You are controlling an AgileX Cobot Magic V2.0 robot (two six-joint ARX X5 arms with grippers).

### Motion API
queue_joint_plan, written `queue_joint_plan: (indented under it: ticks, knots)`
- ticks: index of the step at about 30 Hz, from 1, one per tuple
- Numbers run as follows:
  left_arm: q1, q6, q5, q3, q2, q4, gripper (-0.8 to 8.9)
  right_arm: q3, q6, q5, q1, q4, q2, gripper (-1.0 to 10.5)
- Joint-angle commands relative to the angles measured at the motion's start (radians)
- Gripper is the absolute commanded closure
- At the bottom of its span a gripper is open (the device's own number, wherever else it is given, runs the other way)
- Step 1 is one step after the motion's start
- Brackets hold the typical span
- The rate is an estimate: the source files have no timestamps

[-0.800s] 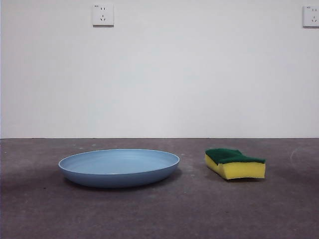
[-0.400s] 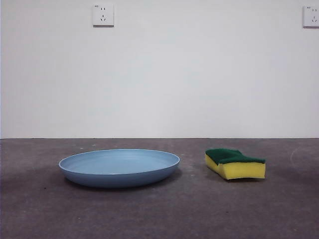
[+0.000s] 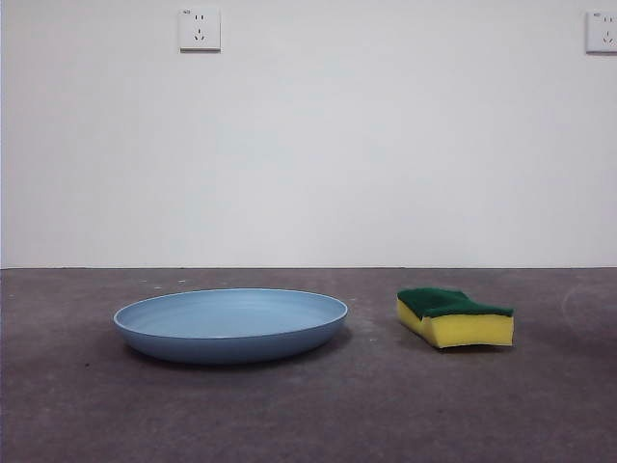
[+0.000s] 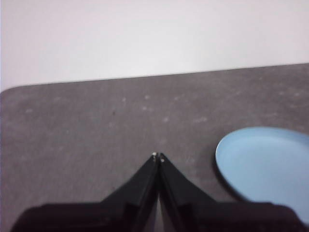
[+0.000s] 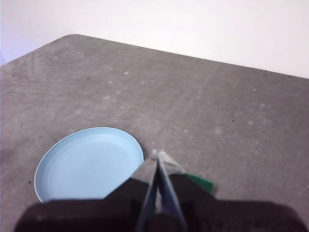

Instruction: Pick up the plate,pick up the cloth,clean the plate with the cloth

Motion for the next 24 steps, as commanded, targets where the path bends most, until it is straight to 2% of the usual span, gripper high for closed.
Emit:
queue_joint_plan:
  ticks: [1,9,24]
  knots:
    - [0.012,0.003,0.002,-0.041,-0.019,0.014,8.15,-0.008,-0.005,0.003,0.000,0.006,-0.001,9.5]
    - [0.021,-0.014,0.000,-0.067,-0.023,-0.045,8.15,-0.008,-0.005,0.003,0.000,0.006,-0.001,9.5]
    - [0.021,-0.014,0.000,-0.067,-0.021,-0.045,8.15,-0.008,-0.005,0.003,0.000,0.006,-0.001,9.5]
